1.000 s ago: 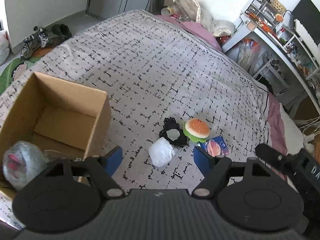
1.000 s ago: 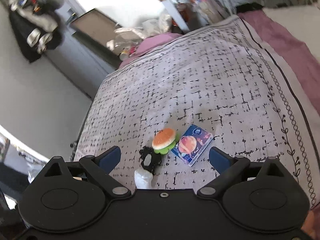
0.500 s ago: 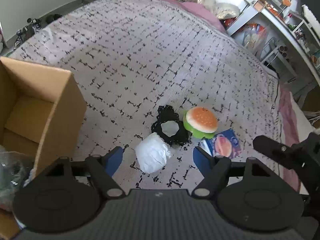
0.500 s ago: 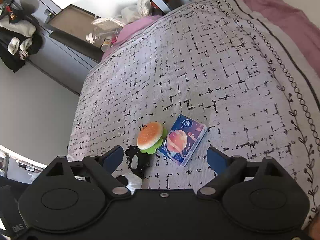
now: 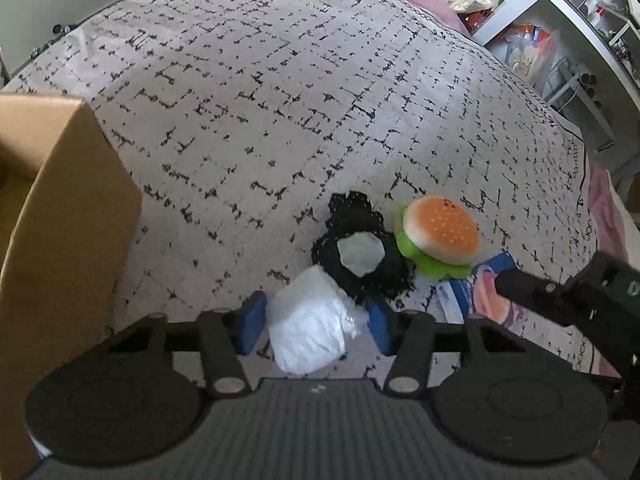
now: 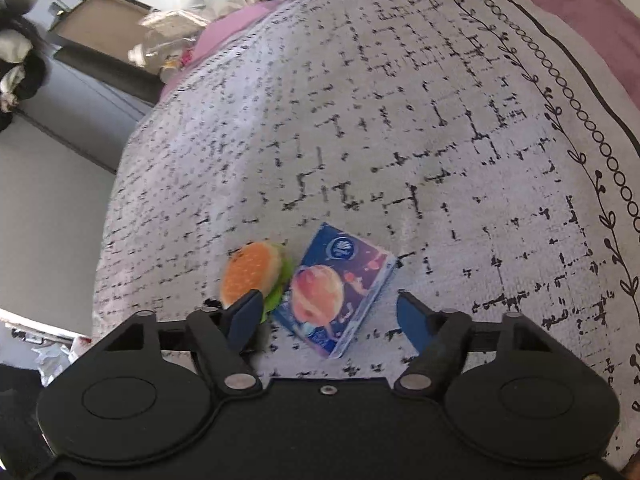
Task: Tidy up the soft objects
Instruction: 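Grasp the white plush with the left tool while the right tool grasps the blue tissue pack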
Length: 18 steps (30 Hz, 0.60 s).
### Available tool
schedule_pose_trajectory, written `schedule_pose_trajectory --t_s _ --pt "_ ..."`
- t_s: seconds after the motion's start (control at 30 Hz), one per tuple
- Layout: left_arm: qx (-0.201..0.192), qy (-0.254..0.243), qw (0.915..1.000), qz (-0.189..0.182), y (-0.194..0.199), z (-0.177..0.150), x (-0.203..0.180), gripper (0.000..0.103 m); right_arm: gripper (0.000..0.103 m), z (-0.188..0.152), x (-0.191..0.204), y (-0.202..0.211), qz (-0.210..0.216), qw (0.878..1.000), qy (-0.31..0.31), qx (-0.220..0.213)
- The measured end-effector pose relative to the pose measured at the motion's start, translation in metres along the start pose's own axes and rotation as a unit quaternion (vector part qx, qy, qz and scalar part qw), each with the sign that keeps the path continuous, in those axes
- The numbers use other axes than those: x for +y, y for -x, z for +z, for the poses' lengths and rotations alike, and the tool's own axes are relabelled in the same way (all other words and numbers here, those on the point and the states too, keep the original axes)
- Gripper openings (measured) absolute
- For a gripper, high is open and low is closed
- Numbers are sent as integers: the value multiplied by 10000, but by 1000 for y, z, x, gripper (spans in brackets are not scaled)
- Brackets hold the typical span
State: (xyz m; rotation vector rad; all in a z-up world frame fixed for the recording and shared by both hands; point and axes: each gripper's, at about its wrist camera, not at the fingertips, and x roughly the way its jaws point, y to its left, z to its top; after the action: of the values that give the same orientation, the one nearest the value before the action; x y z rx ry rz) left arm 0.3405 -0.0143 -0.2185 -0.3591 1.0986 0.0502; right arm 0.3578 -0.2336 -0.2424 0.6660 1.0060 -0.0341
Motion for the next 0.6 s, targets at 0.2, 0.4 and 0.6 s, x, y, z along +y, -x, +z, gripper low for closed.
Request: schedule_pose_trajectory --t_s 0.2,0.4,0.6 --pt "45 -150 9999 -20 -4 5 -6 49 67 3 -4 -12 -77 9999 -142 22" --pt "102 -210 9996 -165 3 4 -11 48 32 5 -3 -12 -142 9998 88 -105" --pt "-69 -122 9997 -203 23 -2 -8 48 21 3 -1 9 -130 9989 218 -405"
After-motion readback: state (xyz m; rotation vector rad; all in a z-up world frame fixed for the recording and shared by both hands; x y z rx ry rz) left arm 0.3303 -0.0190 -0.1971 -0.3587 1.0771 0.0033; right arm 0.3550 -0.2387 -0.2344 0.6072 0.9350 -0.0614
